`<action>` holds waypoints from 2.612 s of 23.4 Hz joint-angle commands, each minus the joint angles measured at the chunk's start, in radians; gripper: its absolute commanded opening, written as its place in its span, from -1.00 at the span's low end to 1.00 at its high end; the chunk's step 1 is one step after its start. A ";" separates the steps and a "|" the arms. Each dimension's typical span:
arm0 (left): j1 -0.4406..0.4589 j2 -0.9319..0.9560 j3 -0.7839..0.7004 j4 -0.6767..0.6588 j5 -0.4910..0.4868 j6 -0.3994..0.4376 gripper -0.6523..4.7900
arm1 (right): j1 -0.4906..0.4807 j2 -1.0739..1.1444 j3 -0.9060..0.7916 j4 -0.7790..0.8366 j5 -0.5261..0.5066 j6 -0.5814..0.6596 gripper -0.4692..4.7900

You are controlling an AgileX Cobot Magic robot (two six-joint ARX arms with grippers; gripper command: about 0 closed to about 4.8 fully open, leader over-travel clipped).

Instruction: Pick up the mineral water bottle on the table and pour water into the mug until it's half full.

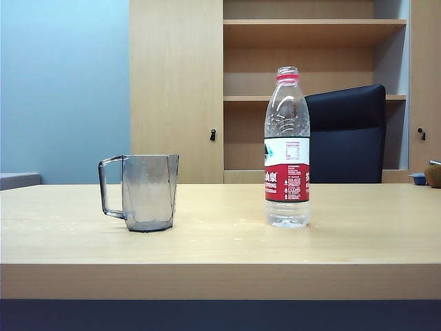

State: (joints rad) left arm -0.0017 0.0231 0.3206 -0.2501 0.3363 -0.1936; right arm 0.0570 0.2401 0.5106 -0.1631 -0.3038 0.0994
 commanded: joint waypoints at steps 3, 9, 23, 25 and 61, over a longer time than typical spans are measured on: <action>0.000 0.184 0.075 -0.089 0.159 0.115 -0.77 | 0.043 0.323 0.088 0.076 -0.134 -0.045 -0.26; 0.000 0.373 0.123 -0.083 0.250 0.143 -0.77 | 0.150 0.602 0.082 0.298 0.018 -0.101 -0.14; 0.000 0.516 0.128 -0.019 0.244 0.192 -0.77 | 0.228 1.365 -0.008 1.150 0.035 -0.040 1.00; 0.001 0.516 0.128 -0.018 0.244 0.208 -0.77 | 0.245 1.428 -0.006 1.203 0.037 -0.040 1.00; 0.001 0.516 0.127 -0.022 0.130 0.220 -0.77 | 0.549 1.547 0.741 0.146 0.734 -1.159 0.14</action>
State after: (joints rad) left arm -0.0013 0.5392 0.4450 -0.2878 0.4698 0.0261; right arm 0.5991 1.7809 1.2312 -0.0666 0.3901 -0.9997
